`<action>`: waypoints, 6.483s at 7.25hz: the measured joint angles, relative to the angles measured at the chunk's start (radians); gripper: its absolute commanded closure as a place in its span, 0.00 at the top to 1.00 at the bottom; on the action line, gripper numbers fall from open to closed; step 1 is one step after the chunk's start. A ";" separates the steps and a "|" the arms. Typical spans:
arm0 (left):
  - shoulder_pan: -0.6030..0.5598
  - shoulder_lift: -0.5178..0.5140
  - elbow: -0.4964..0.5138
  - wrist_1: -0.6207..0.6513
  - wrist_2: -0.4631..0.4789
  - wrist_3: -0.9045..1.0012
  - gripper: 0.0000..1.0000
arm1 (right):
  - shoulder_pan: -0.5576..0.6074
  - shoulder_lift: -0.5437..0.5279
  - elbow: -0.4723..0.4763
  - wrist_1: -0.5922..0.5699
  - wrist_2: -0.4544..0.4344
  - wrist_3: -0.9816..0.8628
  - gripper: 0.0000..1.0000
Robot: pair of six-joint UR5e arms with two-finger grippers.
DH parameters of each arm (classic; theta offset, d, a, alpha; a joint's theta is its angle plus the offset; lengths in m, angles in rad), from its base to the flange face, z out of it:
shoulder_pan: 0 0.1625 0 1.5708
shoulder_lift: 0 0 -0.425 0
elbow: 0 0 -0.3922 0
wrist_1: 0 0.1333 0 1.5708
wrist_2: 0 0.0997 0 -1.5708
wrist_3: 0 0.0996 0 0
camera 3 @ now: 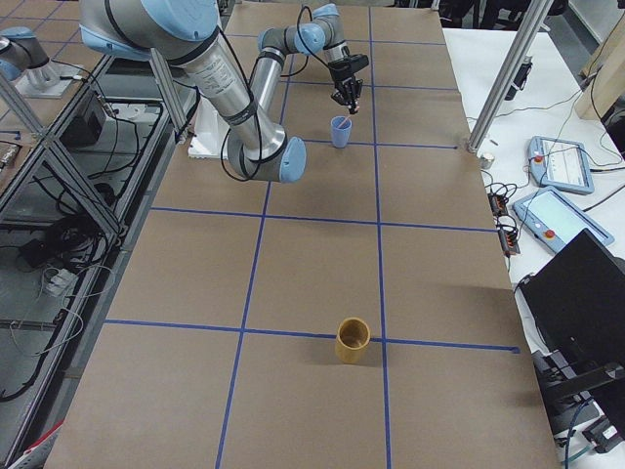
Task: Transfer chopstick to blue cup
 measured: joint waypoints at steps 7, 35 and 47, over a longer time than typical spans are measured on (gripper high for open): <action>0.000 -0.001 -0.001 0.000 -0.003 -0.003 0.98 | 0.281 -0.122 0.080 0.194 0.314 -0.552 1.00; -0.002 0.081 -0.038 -0.200 0.015 -0.002 0.98 | 1.052 -0.979 0.001 0.501 0.844 -1.947 1.00; 0.000 0.080 -0.033 -0.200 0.014 -0.002 0.98 | 1.049 -0.978 0.005 0.503 0.843 -1.947 1.00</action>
